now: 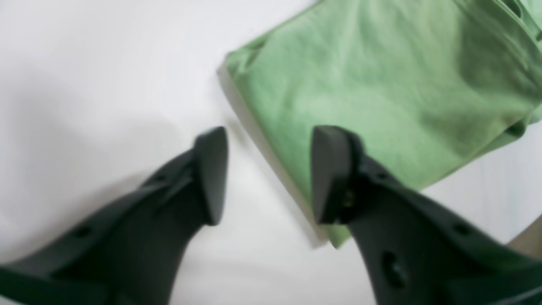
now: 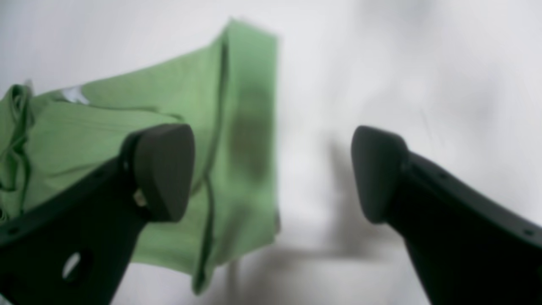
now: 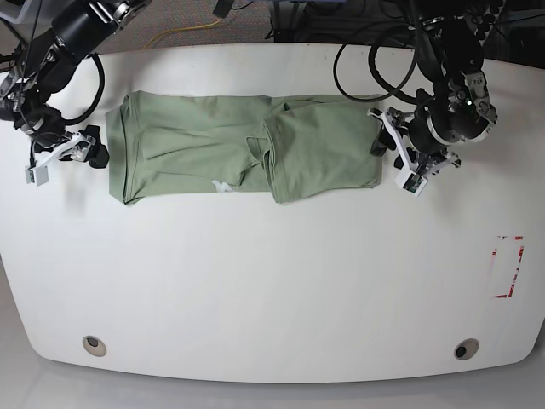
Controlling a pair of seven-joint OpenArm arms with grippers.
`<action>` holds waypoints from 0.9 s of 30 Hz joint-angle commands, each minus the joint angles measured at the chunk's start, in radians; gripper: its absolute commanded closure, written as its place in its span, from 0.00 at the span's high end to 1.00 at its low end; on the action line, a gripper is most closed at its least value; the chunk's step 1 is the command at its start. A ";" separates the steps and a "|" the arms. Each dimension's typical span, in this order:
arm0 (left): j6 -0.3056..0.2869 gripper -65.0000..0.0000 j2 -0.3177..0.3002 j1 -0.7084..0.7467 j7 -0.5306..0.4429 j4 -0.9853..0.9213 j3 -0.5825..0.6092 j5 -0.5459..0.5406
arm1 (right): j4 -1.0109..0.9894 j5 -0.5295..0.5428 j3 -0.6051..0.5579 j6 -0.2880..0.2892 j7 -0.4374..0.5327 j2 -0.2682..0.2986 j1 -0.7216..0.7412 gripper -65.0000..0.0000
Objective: Fold the T-shirt properly
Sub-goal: 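Release the strip and regrasp both ends of the folded shirt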
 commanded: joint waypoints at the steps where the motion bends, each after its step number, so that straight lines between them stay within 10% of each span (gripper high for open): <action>1: -0.001 0.37 0.009 0.001 -0.059 0.014 0.002 -0.014 | -0.079 0.060 0.007 0.009 0.016 0.054 0.012 0.84; 8: -0.001 0.36 0.012 0.012 -0.128 -0.121 0.054 -0.014 | -0.119 0.135 0.007 0.009 0.016 0.055 -0.014 0.84; 14: -0.001 0.10 0.009 0.016 -0.129 -0.146 0.057 -0.016 | -0.131 0.179 -0.061 0.009 0.011 -0.002 -0.040 0.84; 27: -0.001 0.10 -0.043 0.019 -0.129 -0.152 0.053 -0.014 | -0.129 0.176 -0.164 0.009 0.022 -0.109 -0.043 0.84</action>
